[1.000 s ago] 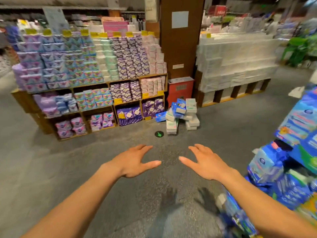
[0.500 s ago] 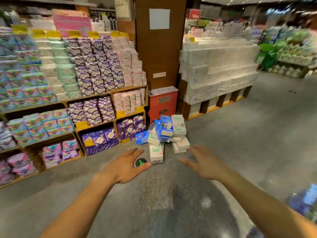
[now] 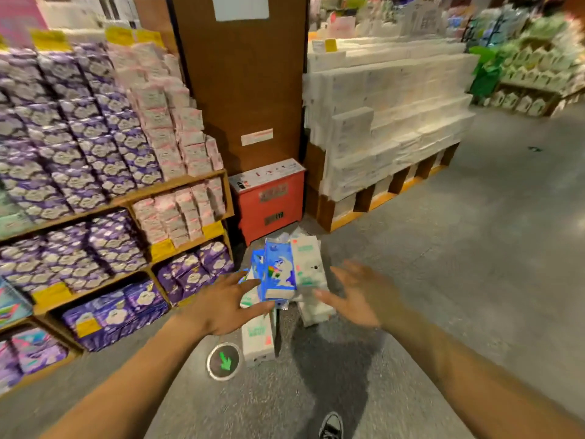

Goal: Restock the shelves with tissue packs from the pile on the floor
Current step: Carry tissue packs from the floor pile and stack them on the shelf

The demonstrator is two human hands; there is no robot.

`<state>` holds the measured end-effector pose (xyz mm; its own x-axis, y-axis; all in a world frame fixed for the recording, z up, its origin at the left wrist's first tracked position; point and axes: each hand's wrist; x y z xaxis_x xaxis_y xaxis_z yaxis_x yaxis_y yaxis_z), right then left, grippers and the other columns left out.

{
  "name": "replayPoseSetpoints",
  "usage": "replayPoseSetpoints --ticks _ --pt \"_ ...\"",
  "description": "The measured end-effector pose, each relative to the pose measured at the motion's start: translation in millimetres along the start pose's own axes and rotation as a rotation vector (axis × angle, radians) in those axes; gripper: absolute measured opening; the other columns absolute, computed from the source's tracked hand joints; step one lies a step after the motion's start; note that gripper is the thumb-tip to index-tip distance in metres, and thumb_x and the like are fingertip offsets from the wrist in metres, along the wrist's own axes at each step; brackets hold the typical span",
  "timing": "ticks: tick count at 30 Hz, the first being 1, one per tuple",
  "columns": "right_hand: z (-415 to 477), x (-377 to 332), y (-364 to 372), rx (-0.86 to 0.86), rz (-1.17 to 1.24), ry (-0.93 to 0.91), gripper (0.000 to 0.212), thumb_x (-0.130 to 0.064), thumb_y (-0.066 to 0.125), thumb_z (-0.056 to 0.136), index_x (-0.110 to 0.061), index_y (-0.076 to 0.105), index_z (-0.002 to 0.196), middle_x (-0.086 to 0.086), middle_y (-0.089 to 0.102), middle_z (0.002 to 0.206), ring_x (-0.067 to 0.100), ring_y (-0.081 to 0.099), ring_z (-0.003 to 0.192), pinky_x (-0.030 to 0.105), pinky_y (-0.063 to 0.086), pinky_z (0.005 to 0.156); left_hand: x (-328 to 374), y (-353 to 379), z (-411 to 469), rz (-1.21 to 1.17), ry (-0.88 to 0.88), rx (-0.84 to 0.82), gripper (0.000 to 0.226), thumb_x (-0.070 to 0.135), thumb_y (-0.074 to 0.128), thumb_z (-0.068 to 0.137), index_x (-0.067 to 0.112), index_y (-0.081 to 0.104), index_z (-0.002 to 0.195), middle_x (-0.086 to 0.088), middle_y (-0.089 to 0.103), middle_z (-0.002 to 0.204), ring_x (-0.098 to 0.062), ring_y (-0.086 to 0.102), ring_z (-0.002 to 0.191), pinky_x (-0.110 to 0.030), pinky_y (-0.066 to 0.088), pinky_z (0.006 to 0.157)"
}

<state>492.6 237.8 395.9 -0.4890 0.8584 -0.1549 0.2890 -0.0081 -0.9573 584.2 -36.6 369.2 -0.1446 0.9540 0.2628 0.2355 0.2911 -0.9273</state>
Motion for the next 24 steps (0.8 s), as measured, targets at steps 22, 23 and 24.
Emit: replayPoseSetpoints --ticks 22,23,24 --pt "566 85 -95 -0.212 -0.265 -0.513 0.121 -0.094 -0.006 0.066 -0.023 0.028 0.158 0.004 0.030 0.164 0.029 0.026 0.149 0.050 0.026 0.116 -56 -77 432 -0.170 -0.391 0.124 0.108 0.097 0.002 0.065 0.042 0.043 0.148 0.004 0.035 0.159 -0.018 0.030 0.147 -0.038 0.032 0.115" --pt "584 86 -101 -0.202 -0.269 -0.532 0.127 -0.094 -0.010 0.060 -0.022 0.032 0.156 0.004 0.035 0.161 0.030 0.031 0.147 0.050 0.030 0.115 -57 -83 444 -0.172 -0.413 0.130 0.111 0.098 -0.001 0.063 0.041 0.043 0.148 0.004 0.036 0.159 -0.018 0.030 0.146 -0.038 0.032 0.115" --pt "601 85 -104 -0.201 -0.277 -0.557 0.130 -0.095 -0.013 0.058 -0.021 0.034 0.155 0.004 0.038 0.159 0.029 0.034 0.145 0.050 0.034 0.115 -58 -87 453 -0.166 -0.438 0.135 0.111 0.098 0.000 0.064 0.041 0.043 0.149 0.004 0.036 0.159 -0.018 0.031 0.146 -0.037 0.032 0.115"
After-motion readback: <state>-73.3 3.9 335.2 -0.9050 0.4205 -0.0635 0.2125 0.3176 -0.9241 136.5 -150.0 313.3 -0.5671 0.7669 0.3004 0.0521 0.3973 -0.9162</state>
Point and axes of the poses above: each hand's wrist, its own z-axis towards the middle knuckle, its own y-axis out of the palm, x = y × z
